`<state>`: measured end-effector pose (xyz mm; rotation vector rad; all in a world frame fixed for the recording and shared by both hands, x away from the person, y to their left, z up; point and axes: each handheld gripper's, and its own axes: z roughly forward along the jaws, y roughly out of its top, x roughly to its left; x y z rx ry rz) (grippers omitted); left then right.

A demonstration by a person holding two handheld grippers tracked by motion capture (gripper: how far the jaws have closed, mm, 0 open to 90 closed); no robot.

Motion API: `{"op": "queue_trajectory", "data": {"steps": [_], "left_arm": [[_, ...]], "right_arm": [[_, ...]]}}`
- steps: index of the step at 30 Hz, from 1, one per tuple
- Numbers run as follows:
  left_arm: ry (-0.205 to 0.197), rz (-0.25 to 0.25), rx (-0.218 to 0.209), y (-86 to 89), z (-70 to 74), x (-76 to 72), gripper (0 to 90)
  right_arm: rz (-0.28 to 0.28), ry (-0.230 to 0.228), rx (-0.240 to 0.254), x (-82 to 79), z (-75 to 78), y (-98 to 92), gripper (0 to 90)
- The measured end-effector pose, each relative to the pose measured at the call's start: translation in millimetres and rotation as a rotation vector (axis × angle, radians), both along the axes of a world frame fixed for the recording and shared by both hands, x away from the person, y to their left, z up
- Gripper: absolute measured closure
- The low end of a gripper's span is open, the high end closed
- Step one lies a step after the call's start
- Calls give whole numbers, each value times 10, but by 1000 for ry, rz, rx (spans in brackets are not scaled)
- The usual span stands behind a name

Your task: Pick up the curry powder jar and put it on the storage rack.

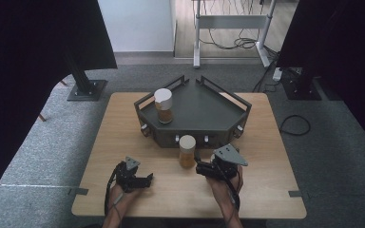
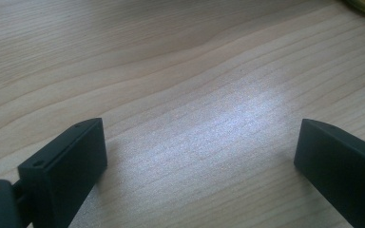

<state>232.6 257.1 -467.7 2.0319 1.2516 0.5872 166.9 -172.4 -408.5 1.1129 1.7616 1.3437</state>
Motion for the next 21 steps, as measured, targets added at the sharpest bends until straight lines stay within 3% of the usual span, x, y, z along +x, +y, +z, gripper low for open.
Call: {"op": "queue_trajectory", "data": {"steps": [21], "left_arm": [[1,-3,0,4,1,-2,29]], "right_arm": [[29,4,-16,154,-30,342,55]]}}
